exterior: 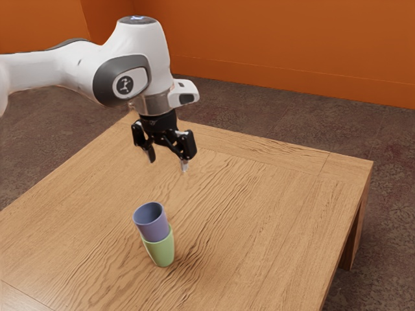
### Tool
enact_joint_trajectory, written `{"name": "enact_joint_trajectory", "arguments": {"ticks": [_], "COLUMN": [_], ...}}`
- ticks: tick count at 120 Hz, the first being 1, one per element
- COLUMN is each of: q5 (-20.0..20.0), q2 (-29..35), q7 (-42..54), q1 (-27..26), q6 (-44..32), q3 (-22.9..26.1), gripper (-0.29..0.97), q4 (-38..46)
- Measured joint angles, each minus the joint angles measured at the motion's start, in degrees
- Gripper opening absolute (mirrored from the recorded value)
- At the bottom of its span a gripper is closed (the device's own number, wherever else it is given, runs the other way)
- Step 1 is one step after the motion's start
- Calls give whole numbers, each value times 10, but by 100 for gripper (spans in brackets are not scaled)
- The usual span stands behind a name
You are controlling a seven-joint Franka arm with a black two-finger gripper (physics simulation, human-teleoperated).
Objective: Place the left cup onto the right cup
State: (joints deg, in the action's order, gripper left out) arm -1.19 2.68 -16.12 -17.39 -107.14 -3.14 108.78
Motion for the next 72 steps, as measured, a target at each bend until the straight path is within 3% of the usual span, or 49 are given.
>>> {"name": "enact_joint_trajectory", "arguments": {"ticks": [39, 72], "q5": [-7, 0], "q2": [-14, -42], "q7": [29, 110], "q1": [7, 76], "q6": [86, 108], "q3": [-19, -26], "gripper": [67, 68], "q4": [-96, -150]}}
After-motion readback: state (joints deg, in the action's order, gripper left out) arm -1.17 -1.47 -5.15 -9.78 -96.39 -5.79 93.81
